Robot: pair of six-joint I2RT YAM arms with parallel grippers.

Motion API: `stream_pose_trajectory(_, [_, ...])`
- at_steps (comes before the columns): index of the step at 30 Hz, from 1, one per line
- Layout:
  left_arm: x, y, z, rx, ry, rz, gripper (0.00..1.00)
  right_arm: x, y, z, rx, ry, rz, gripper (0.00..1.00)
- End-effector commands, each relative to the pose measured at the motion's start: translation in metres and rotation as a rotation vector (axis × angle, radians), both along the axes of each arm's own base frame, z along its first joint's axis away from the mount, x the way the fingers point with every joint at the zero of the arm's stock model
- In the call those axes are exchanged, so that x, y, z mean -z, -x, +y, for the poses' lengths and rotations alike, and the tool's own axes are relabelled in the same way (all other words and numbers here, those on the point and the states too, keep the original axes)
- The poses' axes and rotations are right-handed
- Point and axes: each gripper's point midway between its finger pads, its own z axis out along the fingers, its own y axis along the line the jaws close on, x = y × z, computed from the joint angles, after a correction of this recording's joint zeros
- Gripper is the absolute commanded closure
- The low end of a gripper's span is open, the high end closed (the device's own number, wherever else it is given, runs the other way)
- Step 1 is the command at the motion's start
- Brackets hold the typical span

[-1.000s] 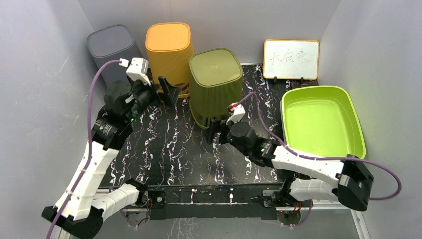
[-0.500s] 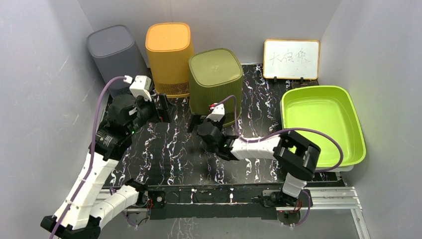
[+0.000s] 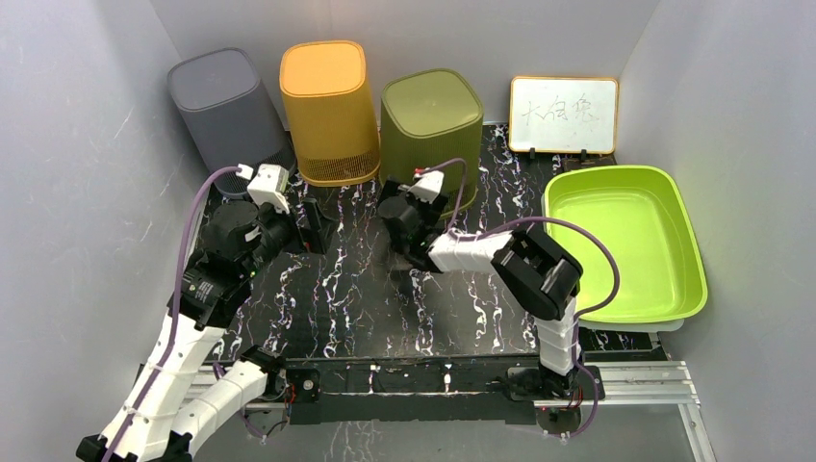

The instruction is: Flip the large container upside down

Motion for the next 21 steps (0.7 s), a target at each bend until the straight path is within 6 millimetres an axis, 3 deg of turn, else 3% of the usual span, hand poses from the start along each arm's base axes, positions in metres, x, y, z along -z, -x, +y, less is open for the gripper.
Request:
stream_pose_trajectory(1, [0.006,0.0,-0.002,0.015,-0.013,-0.005,0.02,-0.019,-0.036,-0.012,0.026,0.017,-0.039,0.02])
stream_pose_trajectory(8, [0.015,-0.003,-0.007,0.03,-0.01,0.016,0.02,-0.016,-0.086,-0.017,-0.002,0.085,-0.028,0.02])
stream_pose_trajectory(14, [0.022,-0.003,-0.01,0.038,-0.004,0.034,0.02,-0.016,-0.123,-0.037,0.017,0.108,-0.022,0.02])
stream_pose_trajectory(18, [0.028,-0.006,-0.01,0.037,-0.014,0.051,0.02,-0.009,-0.143,-0.045,0.014,0.124,0.005,0.02])
stream_pose_trajectory(21, [0.033,-0.007,-0.011,0.038,-0.017,0.064,0.02,-0.008,-0.146,-0.051,0.021,0.166,0.033,0.02])
